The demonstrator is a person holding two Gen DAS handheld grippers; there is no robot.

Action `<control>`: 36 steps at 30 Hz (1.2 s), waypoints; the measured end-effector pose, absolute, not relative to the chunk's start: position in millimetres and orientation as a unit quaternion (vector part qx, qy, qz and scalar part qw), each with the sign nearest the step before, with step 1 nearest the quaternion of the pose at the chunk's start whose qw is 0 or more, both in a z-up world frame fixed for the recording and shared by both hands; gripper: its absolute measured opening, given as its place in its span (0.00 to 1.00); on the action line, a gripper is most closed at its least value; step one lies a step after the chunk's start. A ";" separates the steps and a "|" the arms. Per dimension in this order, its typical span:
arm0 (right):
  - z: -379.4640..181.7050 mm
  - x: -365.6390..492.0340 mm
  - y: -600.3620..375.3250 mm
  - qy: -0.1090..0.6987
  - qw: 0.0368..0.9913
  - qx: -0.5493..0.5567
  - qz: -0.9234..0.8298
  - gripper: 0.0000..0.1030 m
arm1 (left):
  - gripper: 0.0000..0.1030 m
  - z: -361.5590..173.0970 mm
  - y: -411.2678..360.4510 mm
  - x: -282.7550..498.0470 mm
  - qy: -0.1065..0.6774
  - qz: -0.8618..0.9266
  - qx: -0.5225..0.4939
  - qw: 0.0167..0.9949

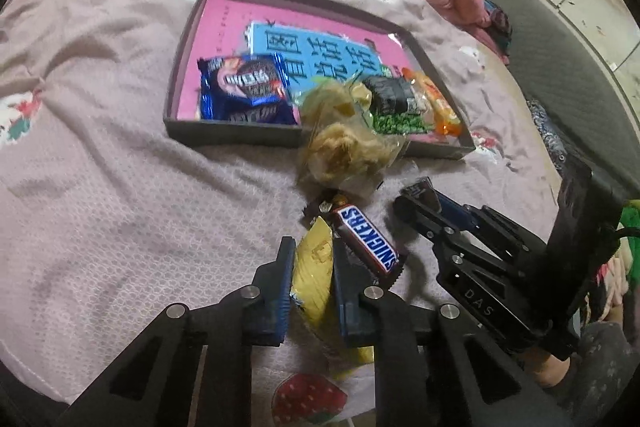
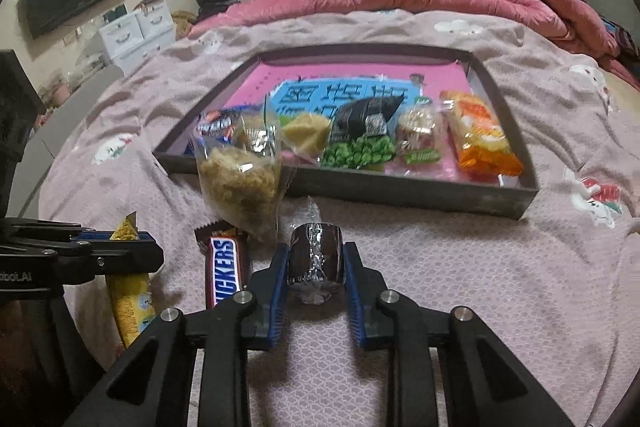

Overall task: Organize snacks
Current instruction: 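Grasp the yellow wafer bar with the left gripper while the right grasps the dark wrapped snack, then carry the wafer bar and dark snack over the tray with both grippers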

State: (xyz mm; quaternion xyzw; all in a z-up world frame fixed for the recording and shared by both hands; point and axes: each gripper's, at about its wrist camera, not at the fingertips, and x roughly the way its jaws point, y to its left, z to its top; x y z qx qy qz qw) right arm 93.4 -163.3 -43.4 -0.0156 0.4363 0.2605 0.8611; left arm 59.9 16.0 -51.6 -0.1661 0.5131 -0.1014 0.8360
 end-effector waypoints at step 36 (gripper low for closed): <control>8.5 109.5 -200.5 0.348 0.911 0.002 0.220 0.26 | 0.16 50.1 50.5 116.6 0.398 -0.020 -0.153 0.904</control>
